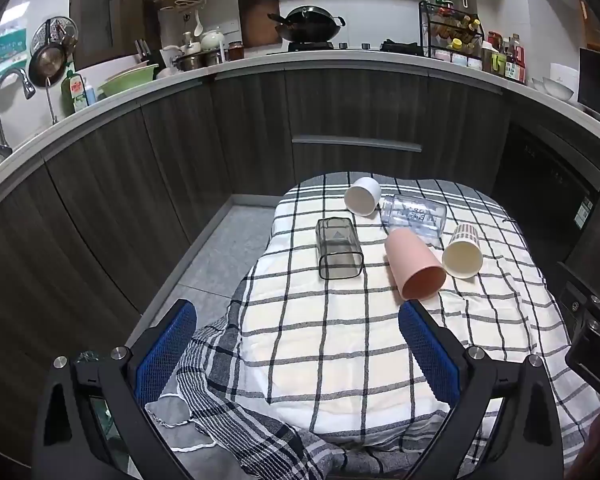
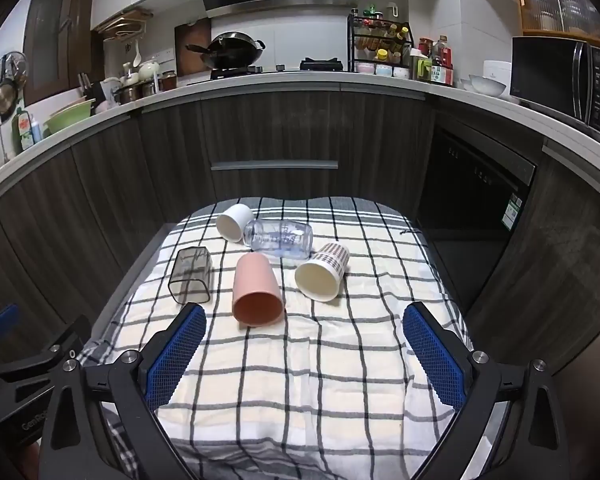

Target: Flip cup upside down

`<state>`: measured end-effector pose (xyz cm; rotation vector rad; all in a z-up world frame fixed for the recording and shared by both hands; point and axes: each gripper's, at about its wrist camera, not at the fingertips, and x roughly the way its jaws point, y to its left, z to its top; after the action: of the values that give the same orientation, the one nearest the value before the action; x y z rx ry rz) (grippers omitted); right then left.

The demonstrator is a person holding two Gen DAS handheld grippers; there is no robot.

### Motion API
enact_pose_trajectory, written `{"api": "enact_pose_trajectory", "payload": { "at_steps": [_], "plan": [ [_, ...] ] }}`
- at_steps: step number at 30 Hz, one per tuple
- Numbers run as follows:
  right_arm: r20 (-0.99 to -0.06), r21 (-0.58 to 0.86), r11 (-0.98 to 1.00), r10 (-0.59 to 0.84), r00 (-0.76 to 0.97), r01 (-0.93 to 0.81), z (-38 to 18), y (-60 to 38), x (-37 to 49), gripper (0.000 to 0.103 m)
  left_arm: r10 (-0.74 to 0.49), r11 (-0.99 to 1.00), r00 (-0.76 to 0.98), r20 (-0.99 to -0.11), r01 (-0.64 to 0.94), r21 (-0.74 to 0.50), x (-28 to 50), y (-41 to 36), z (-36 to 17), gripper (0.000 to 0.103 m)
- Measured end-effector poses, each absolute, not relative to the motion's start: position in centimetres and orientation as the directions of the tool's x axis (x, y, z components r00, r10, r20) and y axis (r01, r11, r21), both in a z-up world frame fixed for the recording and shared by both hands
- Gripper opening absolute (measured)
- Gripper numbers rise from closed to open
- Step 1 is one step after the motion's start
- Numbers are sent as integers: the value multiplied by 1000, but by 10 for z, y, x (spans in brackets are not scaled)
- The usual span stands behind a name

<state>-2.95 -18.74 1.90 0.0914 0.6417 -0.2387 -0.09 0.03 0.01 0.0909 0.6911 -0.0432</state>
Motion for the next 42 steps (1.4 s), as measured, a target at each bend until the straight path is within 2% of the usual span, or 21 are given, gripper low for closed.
{"api": "enact_pose_trajectory", "payload": {
  "at_steps": [42],
  "plan": [
    [-606,19,968,-187,773,249,18,-187,-30,100,-13,996,753,-658,67,57,-1,4,-3,103]
  ]
}}
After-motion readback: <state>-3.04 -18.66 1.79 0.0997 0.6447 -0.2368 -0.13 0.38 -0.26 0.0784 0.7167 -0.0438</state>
